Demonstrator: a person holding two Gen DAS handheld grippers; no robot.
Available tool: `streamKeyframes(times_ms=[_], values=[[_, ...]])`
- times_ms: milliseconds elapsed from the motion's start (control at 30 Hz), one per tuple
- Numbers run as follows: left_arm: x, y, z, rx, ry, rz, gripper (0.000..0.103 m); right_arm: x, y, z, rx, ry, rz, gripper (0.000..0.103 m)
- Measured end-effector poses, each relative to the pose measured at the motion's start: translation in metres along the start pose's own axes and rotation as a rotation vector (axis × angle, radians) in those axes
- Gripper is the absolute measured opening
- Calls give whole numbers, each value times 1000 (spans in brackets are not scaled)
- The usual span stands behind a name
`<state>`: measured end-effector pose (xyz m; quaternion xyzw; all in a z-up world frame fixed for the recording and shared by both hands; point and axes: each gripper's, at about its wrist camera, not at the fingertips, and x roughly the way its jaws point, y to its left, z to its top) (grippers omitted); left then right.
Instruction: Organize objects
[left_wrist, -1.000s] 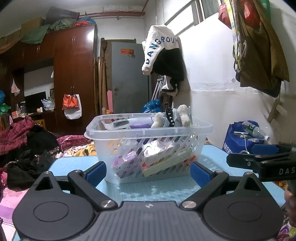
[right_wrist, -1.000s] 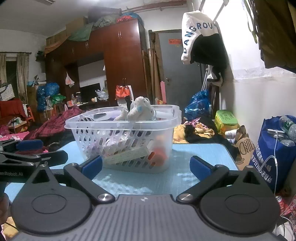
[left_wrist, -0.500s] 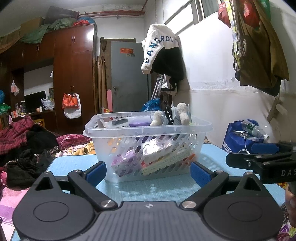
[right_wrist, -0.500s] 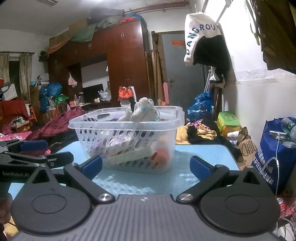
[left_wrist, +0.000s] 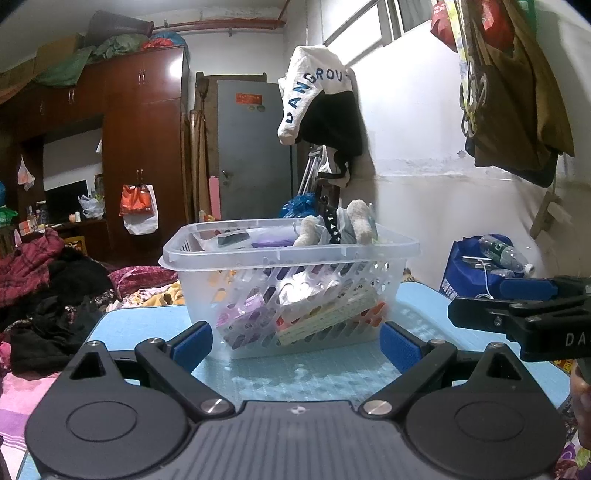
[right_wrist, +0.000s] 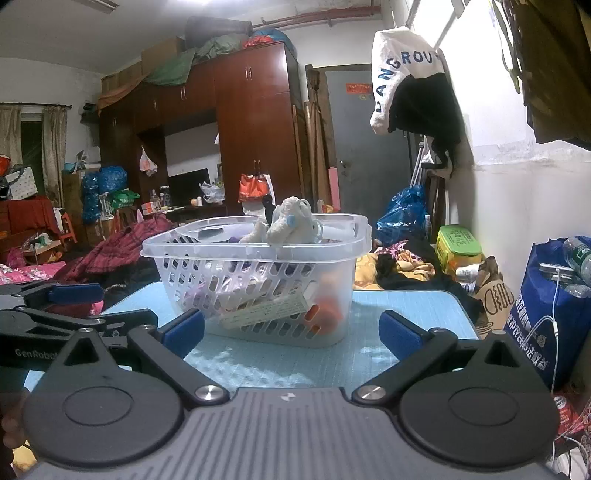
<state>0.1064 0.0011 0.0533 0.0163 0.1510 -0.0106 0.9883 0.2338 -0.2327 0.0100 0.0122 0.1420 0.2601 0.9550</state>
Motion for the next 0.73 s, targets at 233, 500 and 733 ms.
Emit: streamKeyframes(times_ms=[233,500,733], values=[[1,0,-1,7,-2,-2,98,0,0,0,0,0,0,103],[-1,-2,-3,7,-21,-16,98,0,0,-1,-2,1,0,103],[-6,-4,-2,16,-51,8,98,0,1,-1,-3,1,0,103]])
